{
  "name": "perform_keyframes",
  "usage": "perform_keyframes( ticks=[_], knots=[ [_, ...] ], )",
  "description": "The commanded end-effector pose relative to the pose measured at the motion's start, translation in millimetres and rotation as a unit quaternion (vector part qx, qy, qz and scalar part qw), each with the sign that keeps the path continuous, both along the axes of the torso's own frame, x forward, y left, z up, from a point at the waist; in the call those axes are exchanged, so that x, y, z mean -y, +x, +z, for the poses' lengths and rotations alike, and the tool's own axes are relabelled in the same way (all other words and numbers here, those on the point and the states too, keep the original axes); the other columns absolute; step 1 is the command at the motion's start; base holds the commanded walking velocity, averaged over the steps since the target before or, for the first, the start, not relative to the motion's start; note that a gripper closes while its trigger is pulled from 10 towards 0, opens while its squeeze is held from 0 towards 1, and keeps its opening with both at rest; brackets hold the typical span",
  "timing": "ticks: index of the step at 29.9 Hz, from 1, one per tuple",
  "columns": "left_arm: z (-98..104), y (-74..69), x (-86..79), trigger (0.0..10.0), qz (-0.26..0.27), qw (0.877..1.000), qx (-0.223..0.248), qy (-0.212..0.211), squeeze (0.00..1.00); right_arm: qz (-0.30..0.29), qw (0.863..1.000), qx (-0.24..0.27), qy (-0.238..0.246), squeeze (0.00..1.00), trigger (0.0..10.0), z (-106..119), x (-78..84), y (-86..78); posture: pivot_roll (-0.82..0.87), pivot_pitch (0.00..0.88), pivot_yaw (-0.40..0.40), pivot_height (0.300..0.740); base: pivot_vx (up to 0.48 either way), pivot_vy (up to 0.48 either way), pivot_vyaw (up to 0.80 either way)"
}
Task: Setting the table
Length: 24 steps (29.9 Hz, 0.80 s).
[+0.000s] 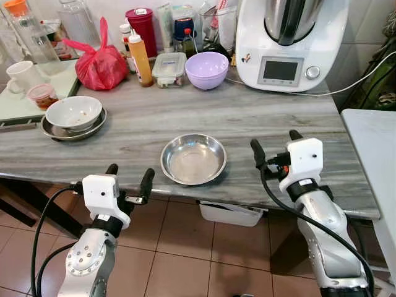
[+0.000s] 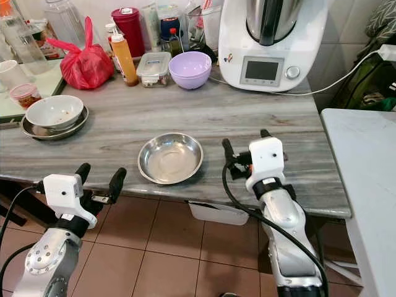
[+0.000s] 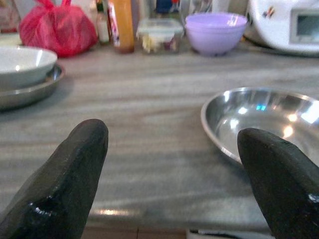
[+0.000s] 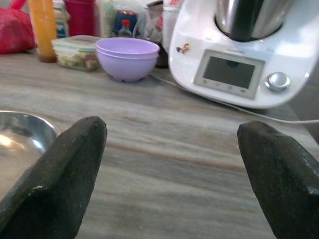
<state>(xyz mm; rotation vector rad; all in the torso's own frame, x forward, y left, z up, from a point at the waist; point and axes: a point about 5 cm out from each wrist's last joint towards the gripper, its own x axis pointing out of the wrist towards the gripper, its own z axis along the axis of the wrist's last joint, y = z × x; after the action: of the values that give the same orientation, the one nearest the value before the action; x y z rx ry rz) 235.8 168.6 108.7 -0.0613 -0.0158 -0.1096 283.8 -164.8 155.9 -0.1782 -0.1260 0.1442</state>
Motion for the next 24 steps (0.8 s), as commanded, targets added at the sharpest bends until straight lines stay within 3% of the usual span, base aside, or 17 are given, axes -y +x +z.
perform_keyframes(
  ticks=[1,8,15,24],
  knots=[
    [-6,1.9,-5.5,10.0,0.021,1.000,-0.014,0.000,0.00,0.001,1.000,0.001,0.002,0.00,10.0,5,-2.4,-1.8,-0.09,0.075,0.084,0.740,0.000,0.000,-0.74],
    [-6,6.8,-5.5,10.0,0.039,0.999,-0.014,-0.012,0.00,0.008,1.000,-0.010,0.002,0.00,10.0,3,-6.5,-2.7,-0.09,0.062,0.070,0.740,0.000,0.000,-0.74],
    [-8,4.9,-7.4,10.0,0.054,0.998,-0.020,0.016,0.00,0.024,0.999,-0.015,0.015,0.00,10.0,2,-15.9,-3.3,-0.08,0.057,0.067,0.740,0.000,0.000,-0.74],
    [-10,2.5,-9.2,10.0,0.062,0.997,-0.028,0.020,0.00,0.034,0.999,-0.019,0.012,0.00,10.0,0,-19.7,-5.5,-0.07,0.069,0.066,0.740,0.000,0.000,0.00]
  ],
)
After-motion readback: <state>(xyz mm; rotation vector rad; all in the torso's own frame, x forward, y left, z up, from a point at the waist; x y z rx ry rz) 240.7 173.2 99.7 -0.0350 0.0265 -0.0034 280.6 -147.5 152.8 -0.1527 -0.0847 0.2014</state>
